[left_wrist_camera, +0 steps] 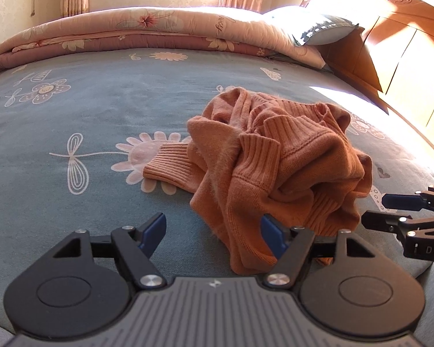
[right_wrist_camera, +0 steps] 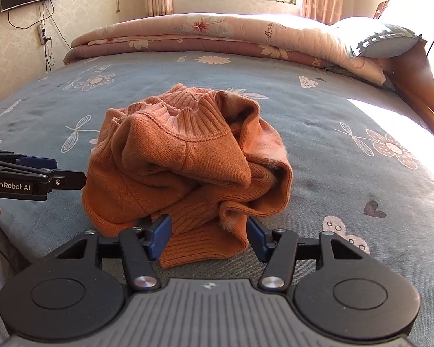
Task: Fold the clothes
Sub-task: 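Grasp the sweater with the left gripper while the right gripper grasps another part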
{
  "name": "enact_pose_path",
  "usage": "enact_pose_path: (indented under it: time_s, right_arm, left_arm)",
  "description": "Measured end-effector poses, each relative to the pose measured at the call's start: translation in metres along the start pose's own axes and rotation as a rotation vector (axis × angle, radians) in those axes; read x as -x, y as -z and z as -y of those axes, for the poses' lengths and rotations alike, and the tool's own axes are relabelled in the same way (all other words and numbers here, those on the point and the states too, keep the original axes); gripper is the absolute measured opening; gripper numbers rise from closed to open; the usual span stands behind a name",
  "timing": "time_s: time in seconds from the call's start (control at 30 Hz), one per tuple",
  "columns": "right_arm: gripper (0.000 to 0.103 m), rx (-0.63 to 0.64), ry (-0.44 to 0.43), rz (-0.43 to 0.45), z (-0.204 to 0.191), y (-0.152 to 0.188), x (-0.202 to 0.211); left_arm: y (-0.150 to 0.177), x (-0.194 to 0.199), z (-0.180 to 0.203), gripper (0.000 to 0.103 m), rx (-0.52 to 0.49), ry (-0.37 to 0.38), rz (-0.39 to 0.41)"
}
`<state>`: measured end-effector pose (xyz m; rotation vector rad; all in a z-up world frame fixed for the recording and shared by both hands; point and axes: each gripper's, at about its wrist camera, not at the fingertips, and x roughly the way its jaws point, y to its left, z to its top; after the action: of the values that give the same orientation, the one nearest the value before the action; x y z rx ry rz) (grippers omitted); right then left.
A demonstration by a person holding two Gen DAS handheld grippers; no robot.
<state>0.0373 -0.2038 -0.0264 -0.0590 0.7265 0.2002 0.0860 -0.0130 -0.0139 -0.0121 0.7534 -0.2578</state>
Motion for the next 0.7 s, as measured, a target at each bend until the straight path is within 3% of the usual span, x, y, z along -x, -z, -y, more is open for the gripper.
enact_pose_path:
  time_s: [0.07,0.27,0.53,0.63,0.7]
  right_arm:
    - [0.055,0.006,-0.001,0.004,0.0,-0.002,0.001]
    - [0.056,0.005,-0.012,-0.005,-0.002,-0.001,0.003]
    - [0.062,-0.007,-0.028,-0.006,-0.001,0.004,0.002]
    - [0.064,-0.026,-0.036,-0.005,0.002,0.008,0.003]
    - [0.066,-0.053,-0.048,-0.008,0.005,0.012,0.003]
  left_arm:
    - [-0.001,0.0,0.001,0.051,-0.008,0.006,-0.003]
    - [-0.006,0.004,0.003,0.051,-0.031,0.022,0.031]
    - [-0.029,0.016,0.018,0.051,-0.188,0.077,0.142]
    - [-0.035,0.011,0.018,0.051,-0.204,0.075,0.15]
    - [-0.034,0.008,0.015,0.036,-0.188,0.091,0.142]
